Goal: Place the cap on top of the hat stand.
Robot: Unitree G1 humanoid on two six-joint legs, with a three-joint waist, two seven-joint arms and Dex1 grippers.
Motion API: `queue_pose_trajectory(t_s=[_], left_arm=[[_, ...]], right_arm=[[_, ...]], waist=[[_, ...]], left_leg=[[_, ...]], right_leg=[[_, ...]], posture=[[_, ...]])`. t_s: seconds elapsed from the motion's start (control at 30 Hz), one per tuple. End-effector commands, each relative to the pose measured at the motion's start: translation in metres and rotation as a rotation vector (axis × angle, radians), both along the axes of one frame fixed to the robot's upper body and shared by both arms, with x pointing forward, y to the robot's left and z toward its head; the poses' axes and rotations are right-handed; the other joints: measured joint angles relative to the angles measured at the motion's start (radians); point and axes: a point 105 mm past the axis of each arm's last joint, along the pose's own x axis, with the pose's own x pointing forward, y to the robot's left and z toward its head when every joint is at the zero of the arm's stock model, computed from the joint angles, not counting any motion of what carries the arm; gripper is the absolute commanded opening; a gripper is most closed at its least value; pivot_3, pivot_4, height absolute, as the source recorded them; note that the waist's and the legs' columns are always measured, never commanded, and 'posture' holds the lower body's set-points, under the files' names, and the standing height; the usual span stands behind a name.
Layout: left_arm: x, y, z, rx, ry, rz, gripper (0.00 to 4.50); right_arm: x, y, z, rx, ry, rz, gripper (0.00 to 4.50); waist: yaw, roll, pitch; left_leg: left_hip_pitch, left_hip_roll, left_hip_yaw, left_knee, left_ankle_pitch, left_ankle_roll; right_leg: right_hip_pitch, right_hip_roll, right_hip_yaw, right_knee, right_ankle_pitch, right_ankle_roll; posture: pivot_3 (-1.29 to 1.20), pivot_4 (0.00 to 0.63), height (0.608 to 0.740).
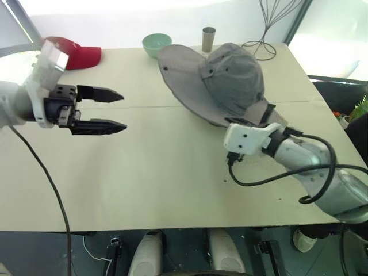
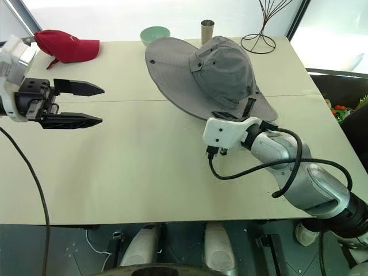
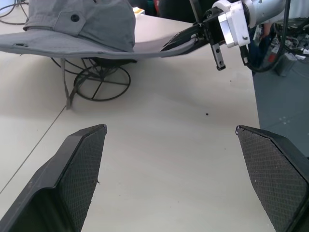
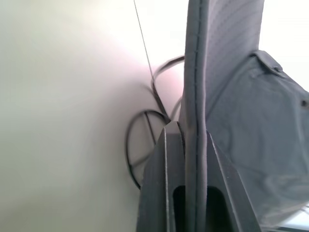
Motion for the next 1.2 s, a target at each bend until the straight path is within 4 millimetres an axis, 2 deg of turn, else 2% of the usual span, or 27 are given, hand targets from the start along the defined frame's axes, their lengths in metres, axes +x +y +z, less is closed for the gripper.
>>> queue_pose_trajectory(t_s=[0.03, 0.2, 0.37, 0.53, 0.73, 0.83, 0.93, 0.97, 1.17, 1.2], left_arm=[[-0.003, 0.001, 0.015, -0.008, -0.065, -0.003, 4.5], [-0.001, 0.0, 0.012, -0.008, -0.065, -0.003, 4.5], [0.0, -0.001, 0.01, -0.014, -0.066, -0.003, 4.5], [0.004, -0.004, 0.01, -0.024, -0.08, -0.001, 4.5], [0.006, -0.005, 0.011, -0.028, -0.097, 0.002, 4.5], [0.005, -0.006, 0.01, -0.024, -0.1, -0.001, 4.5], [0.005, -0.007, 0.009, -0.03, -0.104, -0.002, 4.5], [0.005, -0.007, 0.01, -0.035, -0.106, 0.0, 4.5], [0.007, -0.007, 0.011, -0.044, -0.108, 0.009, 4.5], [0.008, -0.007, 0.011, -0.045, -0.107, 0.008, 4.5]], right_arm=[[0.001, -0.007, 0.015, -0.177, -0.191, 0.029, 0.05], [0.008, -0.021, 0.02, -0.421, -0.397, 0.066, 0.05], [0.016, -0.033, 0.017, -0.532, -0.512, 0.098, 0.05], [0.031, -0.05, 0.002, -0.54, -0.472, 0.097, 0.05], [0.037, -0.049, -0.014, -0.533, -0.459, 0.12, 0.05], [0.038, -0.049, -0.015, -0.513, -0.454, 0.116, 0.05], [0.04, -0.051, -0.011, -0.462, -0.435, 0.091, 0.86], [0.04, -0.053, -0.01, -0.435, -0.42, 0.08, 1.26], [0.037, -0.052, -0.008, -0.404, -0.402, 0.076, 4.46], [0.036, -0.052, -0.009, -0.408, -0.401, 0.079, 4.46]], waist=[[0.0, 0.0, 0.0], [0.0, 0.0, 0.0], [-0.002, 0.0, 0.0], [-0.001, 0.0, 0.0], [-0.004, 0.0, 0.0], [-0.004, 0.0, 0.0], [-0.004, 0.0, 0.0], [-0.003, 0.0, 0.0], [-0.002, 0.0, 0.0], [-0.002, 0.0, 0.0]], left_leg=[[0.0, 0.0, 0.0, 0.0, 0.0, 0.0], [0.0, 0.0, 0.0, 0.0, 0.0, 0.0], [0.0, 0.0, 0.001, 0.0, 0.0, 0.0], [0.0, 0.0, 0.001, 0.0, 0.0, 0.0], [0.0, 0.0, 0.001, 0.0, 0.0, 0.0], [0.0, 0.0, 0.001, -0.001, 0.0, 0.0], [0.0, 0.0, 0.001, 0.0, 0.0, 0.0], [0.0, 0.0, 0.001, 0.0, 0.0, 0.0], [0.001, 0.0, 0.0, 0.0, 0.0, 0.0], [0.001, 0.0, 0.0, 0.0, 0.0, 0.0]], right_leg=[[0.0, 0.0, 0.0, 0.0, 0.0, 0.0], [0.0, 0.0, 0.0, 0.0, 0.0, 0.0], [0.0, 0.0, 0.0, 0.0, 0.0, 0.0], [0.0, 0.0, 0.0, 0.0, 0.0, 0.0], [0.0, 0.0, 0.001, 0.0, 0.0, 0.0], [0.0, 0.0, 0.001, 0.0, 0.0, 0.0], [0.0, 0.0, 0.001, 0.0, 0.0, 0.0], [0.0, 0.0, 0.001, 0.0, 0.0, 0.0], [0.001, 0.0, 0.001, 0.0, 0.0, 0.0], [0.001, 0.0, 0.001, 0.0, 0.0, 0.0]], posture=[[0.0, 0.15, 0.74], [0.0, 0.15, 0.74], [0.0, 0.15, 0.74], [0.0, 0.15, 0.74], [0.0, 0.15, 0.74], [0.0, 0.15, 0.74], [0.0, 0.15, 0.74], [0.0, 0.15, 0.74], [0.0, 0.15, 0.74], [0.0, 0.15, 0.74]])
